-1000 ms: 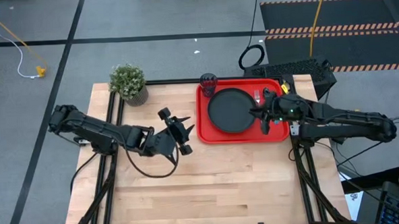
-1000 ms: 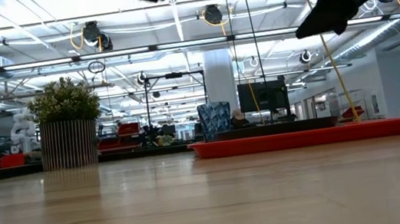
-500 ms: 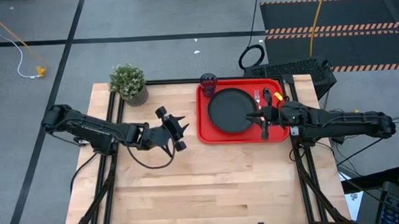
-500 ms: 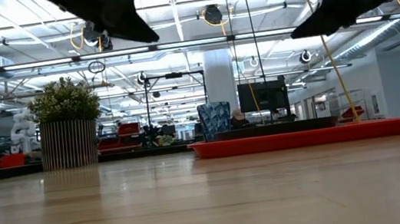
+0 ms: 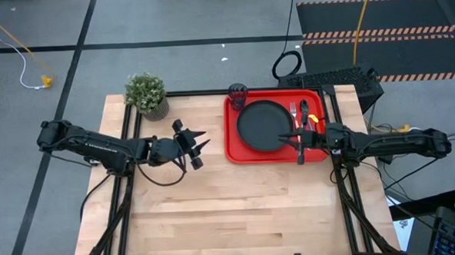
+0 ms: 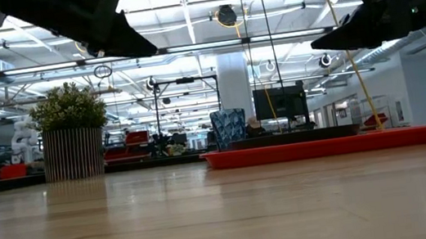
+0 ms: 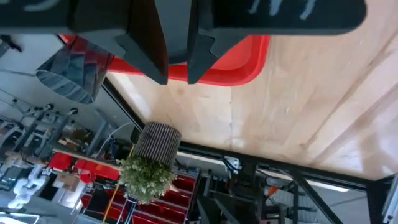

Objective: Pick and place plate/cup/fork/spoon on tray
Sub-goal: Return to Home Position

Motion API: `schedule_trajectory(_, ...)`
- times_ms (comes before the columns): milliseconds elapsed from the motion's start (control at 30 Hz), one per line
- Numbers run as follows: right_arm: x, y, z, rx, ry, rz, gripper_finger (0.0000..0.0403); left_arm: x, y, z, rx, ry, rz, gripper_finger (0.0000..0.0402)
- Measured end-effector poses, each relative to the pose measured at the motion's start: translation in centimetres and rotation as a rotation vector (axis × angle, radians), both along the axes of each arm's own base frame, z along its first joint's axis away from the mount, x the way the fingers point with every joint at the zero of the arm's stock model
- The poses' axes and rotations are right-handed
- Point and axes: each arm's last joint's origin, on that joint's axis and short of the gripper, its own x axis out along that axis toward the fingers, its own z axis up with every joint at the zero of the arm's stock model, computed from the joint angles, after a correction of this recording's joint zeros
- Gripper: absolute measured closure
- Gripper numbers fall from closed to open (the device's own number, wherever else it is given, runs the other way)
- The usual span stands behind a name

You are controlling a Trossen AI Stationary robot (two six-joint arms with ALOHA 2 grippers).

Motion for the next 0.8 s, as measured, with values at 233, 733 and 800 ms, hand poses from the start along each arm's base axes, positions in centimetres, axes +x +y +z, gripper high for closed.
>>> schedule_trajectory(233, -0.3, 0.1, -0.7, -0.010, -0.011, 0.022, 0.0349, -1.3, 0.1, -0.6, 0.009, -0.077, -0.062, 0.0248)
schedule_trajectory(733, -0.4, 0.3, -0.7, 0.027, -0.013, 0.074, 0.0402, -4.5, 0.9, -1.8, 0.007, -0.220, -0.115, 0.0364)
schedule_trajectory(800, -0.4, 0.3, -0.7, 0.041, -0.016, 0.072, 0.0402, -4.9, 1.0, -1.7, 0.011, -0.232, -0.117, 0.0390)
